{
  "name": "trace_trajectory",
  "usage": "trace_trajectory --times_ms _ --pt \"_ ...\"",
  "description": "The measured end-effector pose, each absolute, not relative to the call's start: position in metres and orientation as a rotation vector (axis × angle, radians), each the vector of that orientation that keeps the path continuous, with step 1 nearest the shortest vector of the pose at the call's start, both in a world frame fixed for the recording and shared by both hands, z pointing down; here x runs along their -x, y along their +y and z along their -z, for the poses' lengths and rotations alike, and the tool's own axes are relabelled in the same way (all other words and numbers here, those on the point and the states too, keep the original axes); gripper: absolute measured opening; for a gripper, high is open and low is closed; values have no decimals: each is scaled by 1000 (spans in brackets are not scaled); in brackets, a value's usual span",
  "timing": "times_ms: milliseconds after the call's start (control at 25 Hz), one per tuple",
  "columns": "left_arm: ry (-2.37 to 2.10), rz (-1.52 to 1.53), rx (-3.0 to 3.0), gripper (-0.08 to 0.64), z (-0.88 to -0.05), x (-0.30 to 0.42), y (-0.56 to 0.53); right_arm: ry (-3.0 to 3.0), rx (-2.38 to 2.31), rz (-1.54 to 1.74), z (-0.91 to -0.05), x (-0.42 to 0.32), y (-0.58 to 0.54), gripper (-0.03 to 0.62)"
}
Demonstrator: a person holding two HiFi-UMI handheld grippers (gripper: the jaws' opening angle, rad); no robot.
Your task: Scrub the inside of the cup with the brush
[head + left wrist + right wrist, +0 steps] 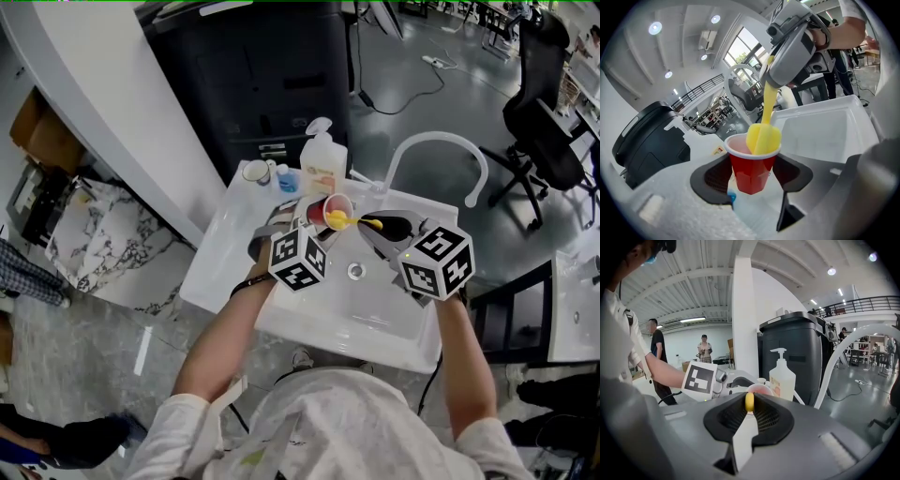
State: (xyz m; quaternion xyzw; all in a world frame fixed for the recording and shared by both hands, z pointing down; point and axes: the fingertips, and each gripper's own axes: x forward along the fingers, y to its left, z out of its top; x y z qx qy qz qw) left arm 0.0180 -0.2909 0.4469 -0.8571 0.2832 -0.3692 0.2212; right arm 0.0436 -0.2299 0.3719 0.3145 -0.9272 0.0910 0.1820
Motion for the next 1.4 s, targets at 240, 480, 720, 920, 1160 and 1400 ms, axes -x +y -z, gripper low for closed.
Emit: trace_trajectory --times_ms 240,480,720,920,1160,1400 --pt "774 1043 2367 275 -454 -17 -290 -2625 -872 -251 -368 -42 -228 35" --pt "758 1053 2361 275 -458 -18 -288 -2631 -874 -249 -364 -43 -231 35" --pt "733 1056 2351 275 -459 -22 -283 -2643 -897 -264 -356 -51 -236 35" --pt "725 1047 2347 275 -457 -25 -281 -2654 -918 -272 -350 -58 -241 35" --pt "728 1029 2348 275 -455 -26 -279 -2665 -962 -304 -349 -69 -246 35" --pt "747 1009 2350 275 -450 -24 -278 -2656 -989 -304 -351 -73 -248 35"
